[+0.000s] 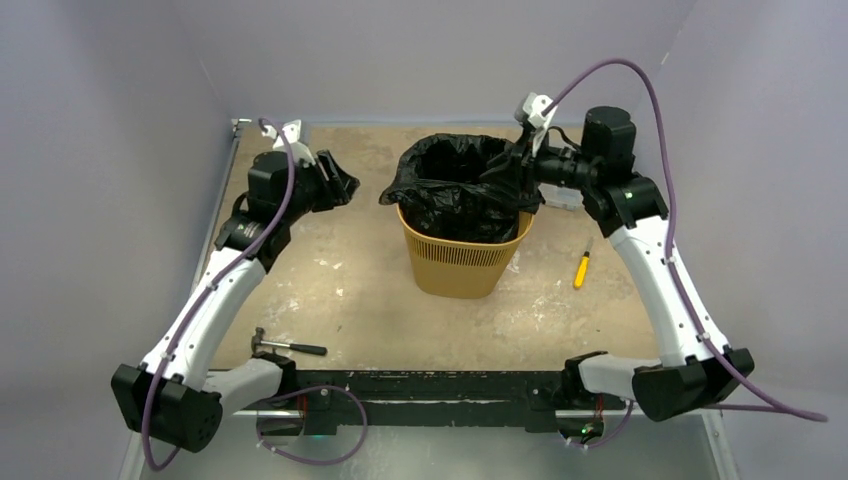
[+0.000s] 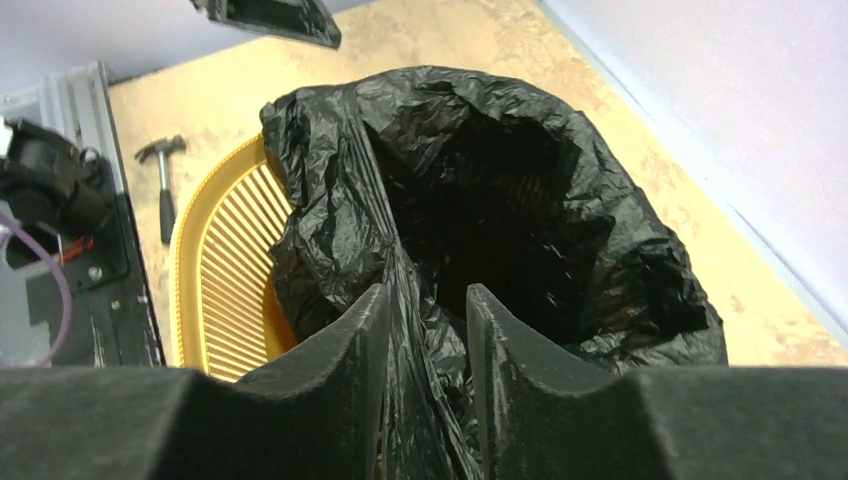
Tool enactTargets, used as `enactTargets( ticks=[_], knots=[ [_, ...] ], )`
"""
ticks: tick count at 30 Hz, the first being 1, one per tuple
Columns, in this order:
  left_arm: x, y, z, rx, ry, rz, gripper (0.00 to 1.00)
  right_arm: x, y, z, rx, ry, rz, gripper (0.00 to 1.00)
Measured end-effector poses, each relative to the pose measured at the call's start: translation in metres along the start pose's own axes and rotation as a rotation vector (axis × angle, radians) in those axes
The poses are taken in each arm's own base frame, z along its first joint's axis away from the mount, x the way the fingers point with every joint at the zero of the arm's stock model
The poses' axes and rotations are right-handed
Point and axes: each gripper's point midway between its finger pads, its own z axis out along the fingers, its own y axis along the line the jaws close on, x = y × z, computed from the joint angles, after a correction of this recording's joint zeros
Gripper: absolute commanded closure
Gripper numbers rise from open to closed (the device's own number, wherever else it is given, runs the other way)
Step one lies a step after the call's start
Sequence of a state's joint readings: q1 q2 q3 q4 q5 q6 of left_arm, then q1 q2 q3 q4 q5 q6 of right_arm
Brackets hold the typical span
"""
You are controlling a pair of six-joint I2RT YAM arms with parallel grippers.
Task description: Put the trash bags into the trash bin
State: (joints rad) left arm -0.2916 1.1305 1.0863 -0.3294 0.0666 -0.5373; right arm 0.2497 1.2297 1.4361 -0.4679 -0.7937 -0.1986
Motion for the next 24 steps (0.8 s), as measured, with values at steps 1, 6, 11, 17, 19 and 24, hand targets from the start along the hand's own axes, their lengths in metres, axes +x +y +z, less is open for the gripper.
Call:
enactTargets(
  ticks=[1, 6, 11, 17, 19, 24],
  knots=[
    [-0.002, -0.002, -0.005, 0.009, -0.007, 0.0, 0.5, 0.002, 0.001, 0.003, -0.015, 0.014, -0.019, 0.67],
    [-0.005, -0.049, -0.029, 0.244, 0.005, -0.015, 0.52, 0.014, 0.008, 0.007, -0.077, 0.056, -0.07, 0.66],
    [0.01, -0.097, -0.046, 0.446, 0.073, -0.011, 0.52, 0.024, 0.016, 0.0, -0.088, 0.084, -0.11, 0.68],
    [0.031, -0.126, -0.059, 0.51, 0.145, -0.055, 0.53, 0.031, 0.02, -0.001, -0.105, 0.103, -0.132, 0.67],
    [0.039, -0.132, -0.063, 0.511, 0.167, -0.061, 0.53, 0.033, 0.021, 0.0, -0.109, 0.11, -0.131, 0.67],
    [0.061, -0.143, -0.075, 0.5, 0.226, -0.065, 0.52, 0.04, 0.025, 0.003, -0.13, 0.131, -0.122, 0.78]
  ],
)
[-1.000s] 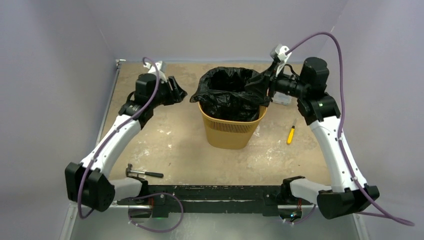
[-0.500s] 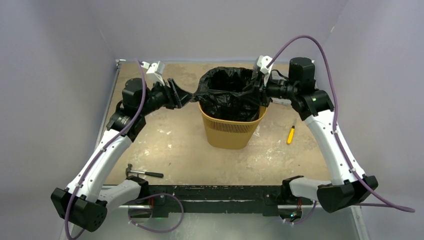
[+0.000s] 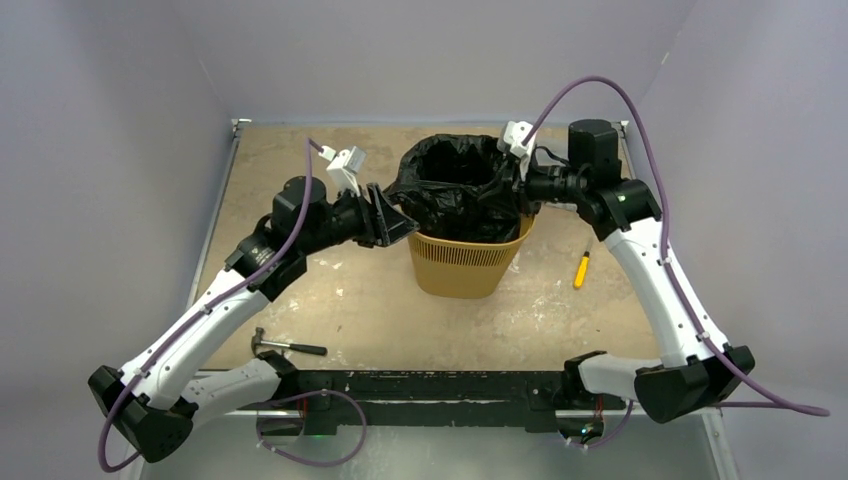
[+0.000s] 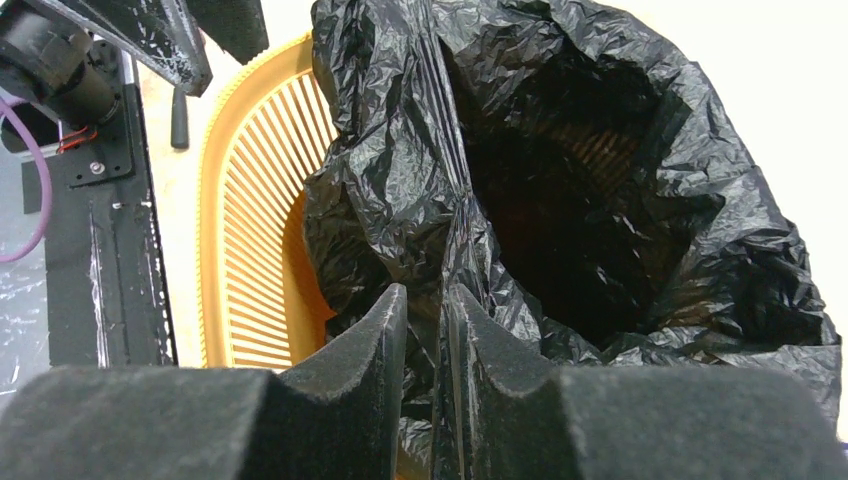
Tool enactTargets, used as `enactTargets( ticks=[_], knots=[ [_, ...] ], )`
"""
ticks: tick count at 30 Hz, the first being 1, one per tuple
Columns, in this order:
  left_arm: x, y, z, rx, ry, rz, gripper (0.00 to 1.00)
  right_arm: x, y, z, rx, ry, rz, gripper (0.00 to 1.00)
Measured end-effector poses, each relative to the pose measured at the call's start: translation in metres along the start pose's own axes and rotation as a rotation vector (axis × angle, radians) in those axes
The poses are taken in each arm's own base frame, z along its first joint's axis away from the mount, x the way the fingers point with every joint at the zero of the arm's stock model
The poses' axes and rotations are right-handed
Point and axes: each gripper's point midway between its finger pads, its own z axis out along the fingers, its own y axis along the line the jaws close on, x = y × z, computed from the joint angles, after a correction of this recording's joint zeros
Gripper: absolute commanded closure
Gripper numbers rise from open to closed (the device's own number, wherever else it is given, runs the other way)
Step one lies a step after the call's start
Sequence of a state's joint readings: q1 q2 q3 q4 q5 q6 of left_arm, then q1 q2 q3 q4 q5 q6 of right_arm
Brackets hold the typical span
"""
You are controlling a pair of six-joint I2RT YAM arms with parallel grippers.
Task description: Put the trash bags into the trash bin
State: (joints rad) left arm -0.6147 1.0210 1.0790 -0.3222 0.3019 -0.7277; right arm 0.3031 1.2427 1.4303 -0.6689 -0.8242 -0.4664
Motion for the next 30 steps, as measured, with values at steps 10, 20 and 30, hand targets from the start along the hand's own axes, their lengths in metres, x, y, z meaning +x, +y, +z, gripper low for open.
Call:
enactTargets(
  ticks=[10, 20, 30],
  knots=[
    [0.014, -0.008, 0.004, -0.014, 0.021, -0.022, 0.6, 0.005, 0.002, 0.003, -0.005, 0.019, 0.006, 1.0],
    [0.003, 0.001, 0.02, -0.053, -0.052, -0.02, 0.78, 0.001, 0.031, -0.019, -0.001, -0.022, -0.006, 1.0],
    [-0.033, 0.017, 0.067, -0.141, -0.141, 0.077, 0.85, -0.027, 0.021, -0.032, 0.123, -0.123, 0.012, 0.52]
  ],
)
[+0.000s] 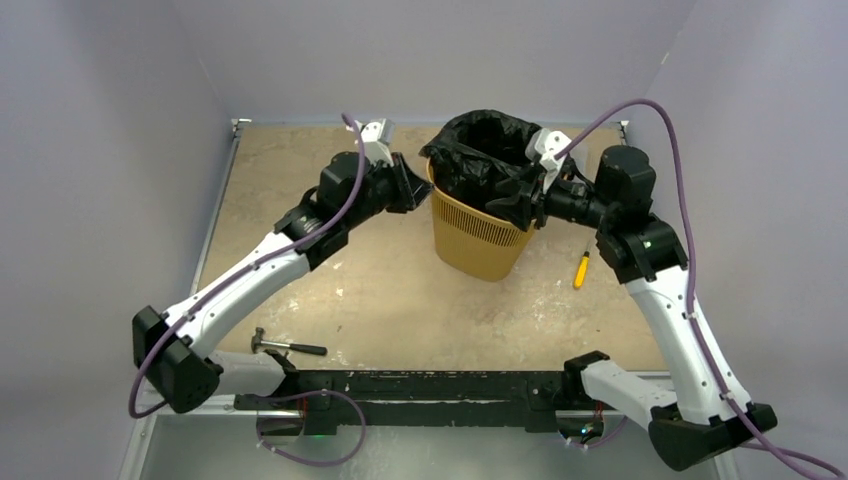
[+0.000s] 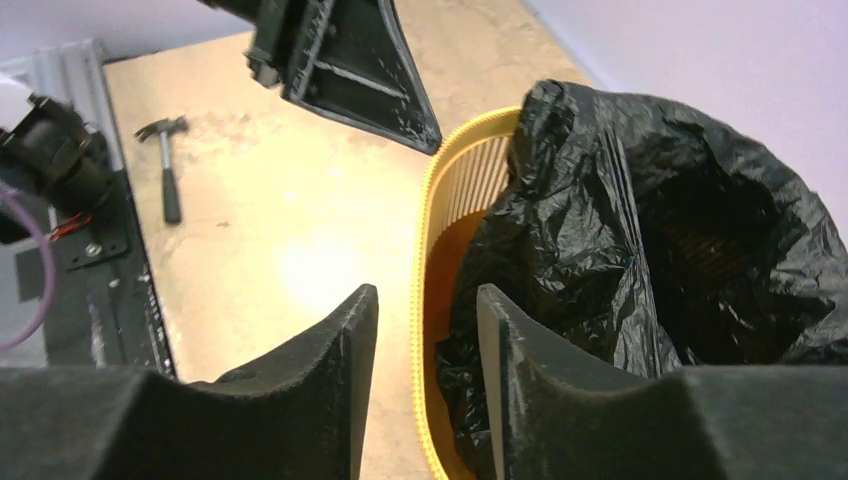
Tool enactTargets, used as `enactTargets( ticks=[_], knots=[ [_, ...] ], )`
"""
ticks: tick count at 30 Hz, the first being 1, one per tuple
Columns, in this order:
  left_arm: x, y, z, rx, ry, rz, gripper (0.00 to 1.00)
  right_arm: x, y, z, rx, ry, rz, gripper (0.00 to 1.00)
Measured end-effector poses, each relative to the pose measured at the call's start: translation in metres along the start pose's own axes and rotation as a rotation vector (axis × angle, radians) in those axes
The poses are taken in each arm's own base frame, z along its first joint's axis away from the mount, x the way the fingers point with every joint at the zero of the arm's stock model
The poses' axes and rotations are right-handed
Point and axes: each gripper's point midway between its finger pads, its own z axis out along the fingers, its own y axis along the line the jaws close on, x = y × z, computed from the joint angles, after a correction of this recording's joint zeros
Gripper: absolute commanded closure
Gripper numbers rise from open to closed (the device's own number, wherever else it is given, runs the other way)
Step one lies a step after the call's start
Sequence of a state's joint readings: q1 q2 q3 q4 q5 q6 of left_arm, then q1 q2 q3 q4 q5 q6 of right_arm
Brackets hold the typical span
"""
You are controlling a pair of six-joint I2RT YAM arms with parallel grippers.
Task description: Put the trash bags into the trash bin
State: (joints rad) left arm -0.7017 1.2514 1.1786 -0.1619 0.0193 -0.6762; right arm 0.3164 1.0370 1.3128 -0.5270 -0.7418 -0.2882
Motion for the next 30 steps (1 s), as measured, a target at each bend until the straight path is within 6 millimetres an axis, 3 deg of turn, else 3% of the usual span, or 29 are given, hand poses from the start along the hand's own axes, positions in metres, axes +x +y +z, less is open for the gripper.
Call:
enactTargets(
  ticks=[3, 6, 10, 13, 17, 21, 26, 30],
  knots=[
    [-0.006, 0.013, 0.02, -0.048, -0.005, 0.047, 0.86, -0.01, -0.005, -0.006, 0.072, -0.05, 0.026, 0.48],
    [-0.001, 0.047, 0.04, -0.127, 0.04, 0.077, 0.86, -0.022, -0.014, -0.013, 0.156, -0.091, 0.052, 0.46],
    [0.0, 0.091, 0.061, -0.198, 0.086, 0.078, 0.87, -0.034, -0.046, -0.011, 0.294, -0.077, 0.123, 0.45],
    [-0.004, 0.105, 0.065, -0.213, 0.086, 0.079, 0.8, -0.039, -0.068, -0.001, 0.339, -0.041, 0.176, 0.44],
    [-0.014, 0.091, 0.057, -0.165, 0.066, 0.084, 0.78, -0.006, -0.084, 0.021, 0.351, 0.072, 0.28, 0.45],
    [-0.025, 0.056, 0.033, -0.041, 0.04, 0.083, 0.75, 0.022, -0.087, 0.024, 0.37, 0.165, 0.344, 0.47],
    [-0.026, 0.01, 0.011, 0.143, 0.044, 0.078, 0.72, 0.03, -0.092, 0.017, 0.392, 0.192, 0.354, 0.49],
    [-0.004, -0.011, 0.012, 0.192, 0.104, 0.074, 0.71, 0.031, -0.1, 0.013, 0.405, 0.212, 0.349, 0.46]
  ],
)
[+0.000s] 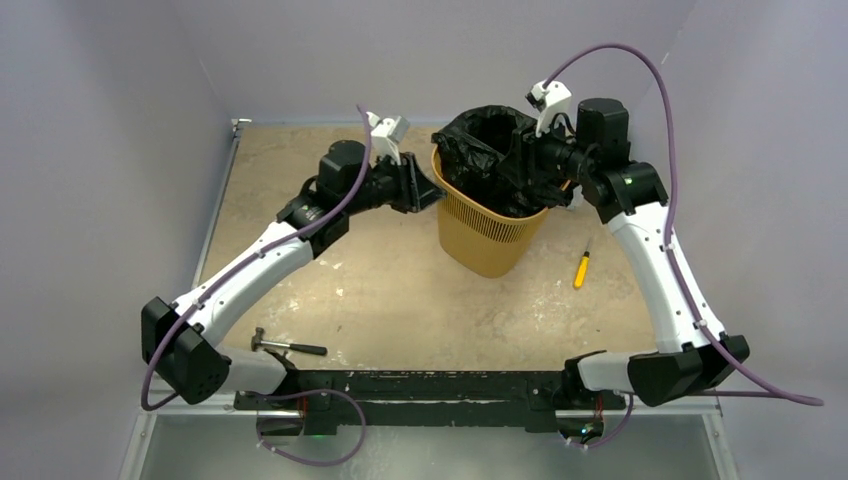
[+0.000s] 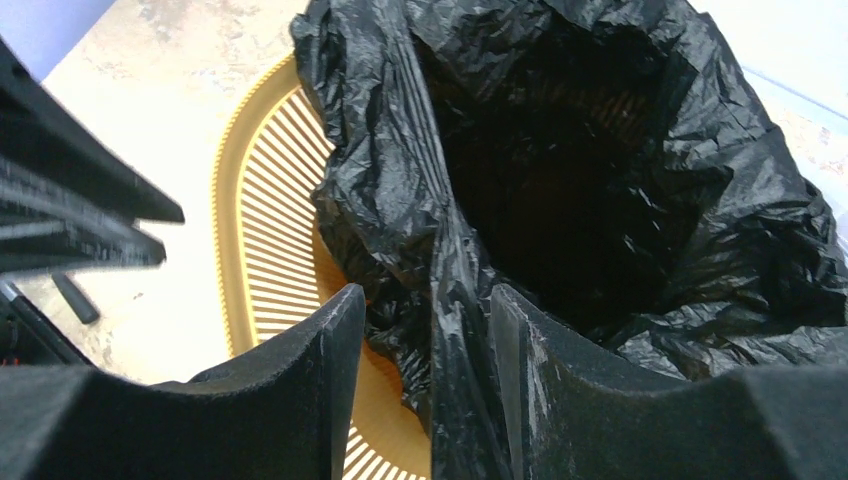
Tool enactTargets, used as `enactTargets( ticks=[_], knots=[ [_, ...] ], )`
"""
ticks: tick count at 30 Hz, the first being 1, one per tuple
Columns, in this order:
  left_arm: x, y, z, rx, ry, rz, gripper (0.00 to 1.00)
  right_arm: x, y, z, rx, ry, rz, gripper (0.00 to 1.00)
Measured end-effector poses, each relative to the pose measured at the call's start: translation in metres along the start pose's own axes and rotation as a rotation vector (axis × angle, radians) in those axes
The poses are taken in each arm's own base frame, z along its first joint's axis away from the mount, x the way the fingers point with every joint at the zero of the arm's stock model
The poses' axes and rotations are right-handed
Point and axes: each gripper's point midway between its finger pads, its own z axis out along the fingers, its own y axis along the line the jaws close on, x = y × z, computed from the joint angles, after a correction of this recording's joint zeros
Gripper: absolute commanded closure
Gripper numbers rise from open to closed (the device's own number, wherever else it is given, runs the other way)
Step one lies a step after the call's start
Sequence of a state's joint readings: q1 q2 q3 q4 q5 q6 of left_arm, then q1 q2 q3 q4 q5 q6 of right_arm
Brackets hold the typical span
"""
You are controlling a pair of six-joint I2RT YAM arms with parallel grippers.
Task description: Put the trash bags into the trash bin
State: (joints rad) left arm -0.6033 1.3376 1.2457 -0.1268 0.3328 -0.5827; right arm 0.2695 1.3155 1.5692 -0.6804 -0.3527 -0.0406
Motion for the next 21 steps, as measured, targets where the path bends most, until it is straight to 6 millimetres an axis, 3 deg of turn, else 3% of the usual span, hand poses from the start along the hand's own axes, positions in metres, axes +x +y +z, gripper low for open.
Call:
enactTargets(
  ticks=[3, 7, 10, 18, 21],
  knots=[
    [0.02, -0.012, 0.009, 0.022, 0.052, 0.0, 0.7, 0.002, -0.008, 0.0, 0.015, 0.008, 0.003, 0.46],
    [0.035, -0.012, 0.017, 0.021, 0.094, -0.012, 0.7, 0.001, -0.015, -0.003, 0.027, 0.005, 0.0, 0.5],
    [0.035, -0.011, 0.019, 0.016, 0.095, -0.016, 0.69, 0.001, -0.011, 0.0, 0.0, 0.009, -0.005, 0.54],
    [0.028, -0.019, 0.023, 0.053, 0.065, -0.044, 0.69, 0.011, -0.004, 0.005, -0.057, 0.033, -0.007, 0.52],
    [0.029, -0.02, 0.026, 0.06, 0.067, -0.051, 0.68, 0.018, -0.005, 0.007, -0.054, 0.049, -0.006, 0.61]
  ],
)
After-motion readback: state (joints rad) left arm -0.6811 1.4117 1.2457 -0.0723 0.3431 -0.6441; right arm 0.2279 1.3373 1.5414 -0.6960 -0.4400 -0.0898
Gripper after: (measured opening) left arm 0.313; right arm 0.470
